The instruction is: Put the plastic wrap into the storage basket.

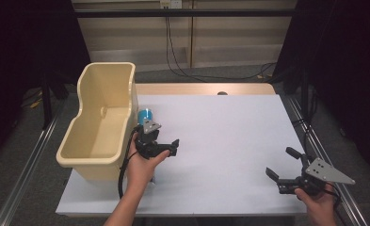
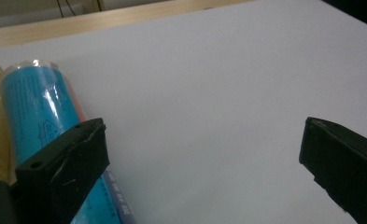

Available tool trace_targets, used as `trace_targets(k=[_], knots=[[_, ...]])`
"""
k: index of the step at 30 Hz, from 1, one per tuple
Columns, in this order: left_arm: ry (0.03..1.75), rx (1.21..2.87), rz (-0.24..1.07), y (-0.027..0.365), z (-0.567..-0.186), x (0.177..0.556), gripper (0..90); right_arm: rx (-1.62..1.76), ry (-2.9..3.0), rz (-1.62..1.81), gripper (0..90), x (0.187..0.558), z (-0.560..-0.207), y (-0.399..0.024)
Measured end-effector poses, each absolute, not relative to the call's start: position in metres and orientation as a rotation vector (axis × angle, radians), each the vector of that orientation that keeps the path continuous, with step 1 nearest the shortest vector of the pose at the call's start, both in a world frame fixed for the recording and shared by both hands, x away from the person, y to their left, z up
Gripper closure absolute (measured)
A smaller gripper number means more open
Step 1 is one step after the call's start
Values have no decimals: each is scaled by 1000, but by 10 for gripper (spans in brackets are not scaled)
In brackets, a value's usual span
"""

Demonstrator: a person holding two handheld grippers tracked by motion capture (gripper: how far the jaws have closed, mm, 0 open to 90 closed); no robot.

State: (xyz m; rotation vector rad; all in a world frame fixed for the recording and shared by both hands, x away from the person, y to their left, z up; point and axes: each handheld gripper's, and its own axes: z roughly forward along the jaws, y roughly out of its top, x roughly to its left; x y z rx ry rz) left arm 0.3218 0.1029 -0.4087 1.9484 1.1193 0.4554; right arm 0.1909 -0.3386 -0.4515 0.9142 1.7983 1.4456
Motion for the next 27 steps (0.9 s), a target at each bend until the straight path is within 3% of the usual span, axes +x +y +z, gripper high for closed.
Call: trace_targets(k=[27], knots=[[1349,2132,419,99,-415,357,4,917,1812,1453,0,191,-453,-338]])
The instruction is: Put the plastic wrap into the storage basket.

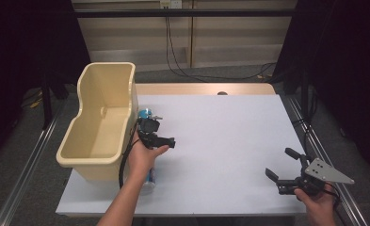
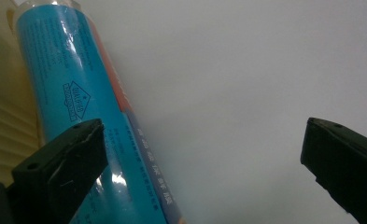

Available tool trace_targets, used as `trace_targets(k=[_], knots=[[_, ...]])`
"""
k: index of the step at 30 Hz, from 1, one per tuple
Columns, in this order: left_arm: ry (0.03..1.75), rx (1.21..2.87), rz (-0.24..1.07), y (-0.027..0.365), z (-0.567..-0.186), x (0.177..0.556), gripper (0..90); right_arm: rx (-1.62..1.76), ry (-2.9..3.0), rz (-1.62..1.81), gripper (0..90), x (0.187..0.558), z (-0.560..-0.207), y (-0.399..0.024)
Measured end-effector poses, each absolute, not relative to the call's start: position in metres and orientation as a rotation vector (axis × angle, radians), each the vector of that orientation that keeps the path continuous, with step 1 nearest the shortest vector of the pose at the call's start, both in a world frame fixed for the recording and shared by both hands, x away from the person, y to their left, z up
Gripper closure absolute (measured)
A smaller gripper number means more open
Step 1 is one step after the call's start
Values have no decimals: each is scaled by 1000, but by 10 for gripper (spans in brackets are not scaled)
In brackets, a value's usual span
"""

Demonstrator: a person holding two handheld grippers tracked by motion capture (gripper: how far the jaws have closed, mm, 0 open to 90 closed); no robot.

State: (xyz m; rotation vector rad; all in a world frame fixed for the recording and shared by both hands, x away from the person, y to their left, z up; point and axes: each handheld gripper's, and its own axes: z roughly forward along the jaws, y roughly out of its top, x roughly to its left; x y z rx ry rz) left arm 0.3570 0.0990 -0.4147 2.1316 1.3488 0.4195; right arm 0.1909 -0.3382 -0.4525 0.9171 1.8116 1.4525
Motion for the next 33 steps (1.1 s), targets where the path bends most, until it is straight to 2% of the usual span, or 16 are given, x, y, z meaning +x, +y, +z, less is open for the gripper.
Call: trace_targets(k=[33], knots=[[1470,2139,456,103,-421,368,12,906,1816,1469,0,190,-451,-335]])
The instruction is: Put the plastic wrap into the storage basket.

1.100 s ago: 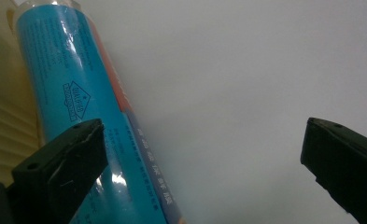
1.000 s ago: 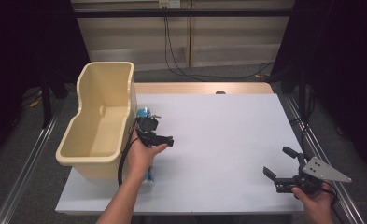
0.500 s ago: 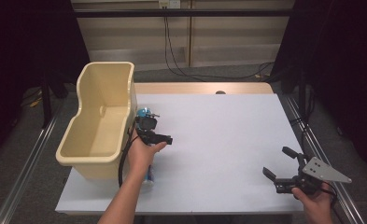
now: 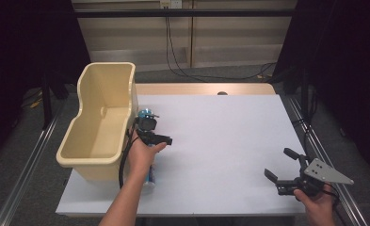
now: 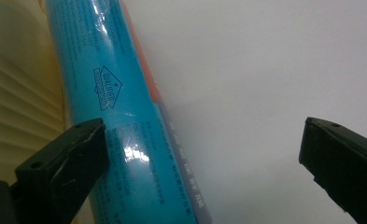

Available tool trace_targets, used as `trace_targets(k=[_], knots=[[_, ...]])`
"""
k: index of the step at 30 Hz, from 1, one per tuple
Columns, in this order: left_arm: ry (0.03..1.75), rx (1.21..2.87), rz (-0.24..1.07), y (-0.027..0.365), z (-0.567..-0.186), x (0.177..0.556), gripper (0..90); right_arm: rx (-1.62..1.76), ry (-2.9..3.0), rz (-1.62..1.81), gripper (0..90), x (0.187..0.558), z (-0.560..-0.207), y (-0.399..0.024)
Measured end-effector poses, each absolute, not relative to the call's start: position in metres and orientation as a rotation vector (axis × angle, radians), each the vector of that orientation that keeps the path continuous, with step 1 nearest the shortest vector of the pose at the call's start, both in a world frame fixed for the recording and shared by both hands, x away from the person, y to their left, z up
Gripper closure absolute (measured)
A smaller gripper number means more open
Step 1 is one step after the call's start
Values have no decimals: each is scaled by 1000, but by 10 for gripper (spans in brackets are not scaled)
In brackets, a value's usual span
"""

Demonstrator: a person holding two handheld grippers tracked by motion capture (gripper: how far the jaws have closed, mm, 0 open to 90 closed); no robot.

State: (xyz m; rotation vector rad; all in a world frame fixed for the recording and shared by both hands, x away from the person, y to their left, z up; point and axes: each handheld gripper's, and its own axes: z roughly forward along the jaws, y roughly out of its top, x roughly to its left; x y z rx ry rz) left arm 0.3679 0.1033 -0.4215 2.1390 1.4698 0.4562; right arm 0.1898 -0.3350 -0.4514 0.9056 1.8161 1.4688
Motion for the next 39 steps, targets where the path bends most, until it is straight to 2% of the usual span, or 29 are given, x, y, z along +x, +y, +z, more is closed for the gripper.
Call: trace_targets(k=[8,21,24,39], knots=[[1478,2159,475,101,-422,367,11,899,1828,1469,0,191,-451,-333],[1485,2136,389,94,-416,366,32,920,1807,1467,2,192,-450,-337],[1496,2155,403,92,-414,366,35,933,1800,1471,2,192,-451,-339],[1631,2136,365,100,-418,377,34,912,1825,1467,2,194,-452,-333]])
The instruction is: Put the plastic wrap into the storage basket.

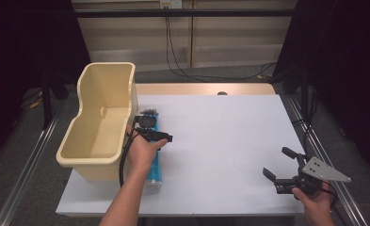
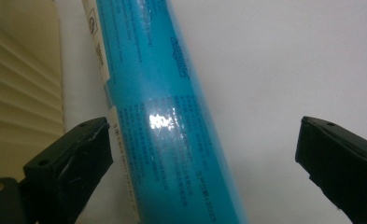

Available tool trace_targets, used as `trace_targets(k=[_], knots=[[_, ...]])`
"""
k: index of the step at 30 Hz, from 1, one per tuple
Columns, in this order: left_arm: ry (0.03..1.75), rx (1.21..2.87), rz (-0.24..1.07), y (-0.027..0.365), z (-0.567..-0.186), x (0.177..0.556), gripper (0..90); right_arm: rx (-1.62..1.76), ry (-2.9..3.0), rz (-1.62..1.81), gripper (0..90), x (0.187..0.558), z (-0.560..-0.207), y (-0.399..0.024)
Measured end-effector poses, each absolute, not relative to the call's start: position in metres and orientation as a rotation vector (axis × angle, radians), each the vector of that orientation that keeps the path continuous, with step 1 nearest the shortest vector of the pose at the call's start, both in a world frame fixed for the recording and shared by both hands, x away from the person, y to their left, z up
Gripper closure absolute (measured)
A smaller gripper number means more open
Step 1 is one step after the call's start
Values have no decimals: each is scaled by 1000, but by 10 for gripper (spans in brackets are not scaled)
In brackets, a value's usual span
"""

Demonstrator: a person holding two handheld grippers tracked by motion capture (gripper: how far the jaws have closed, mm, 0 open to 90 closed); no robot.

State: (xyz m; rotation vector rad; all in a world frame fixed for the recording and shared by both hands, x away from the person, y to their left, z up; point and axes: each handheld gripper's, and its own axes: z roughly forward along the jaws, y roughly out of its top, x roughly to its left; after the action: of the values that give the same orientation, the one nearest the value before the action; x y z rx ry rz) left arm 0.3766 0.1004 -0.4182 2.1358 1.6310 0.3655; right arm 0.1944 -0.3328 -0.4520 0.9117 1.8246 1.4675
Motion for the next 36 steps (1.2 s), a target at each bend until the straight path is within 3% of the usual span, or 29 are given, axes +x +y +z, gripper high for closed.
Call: trace_targets(k=[18,31,36], knots=[[1676,2144,293,88,-419,382,49,913,1810,1478,2,194,-450,-336],[1727,2130,213,82,-421,388,187,914,1806,1480,3,194,-450,-335],[1719,2160,223,78,-421,390,191,916,1805,1481,3,194,-450,-337]])
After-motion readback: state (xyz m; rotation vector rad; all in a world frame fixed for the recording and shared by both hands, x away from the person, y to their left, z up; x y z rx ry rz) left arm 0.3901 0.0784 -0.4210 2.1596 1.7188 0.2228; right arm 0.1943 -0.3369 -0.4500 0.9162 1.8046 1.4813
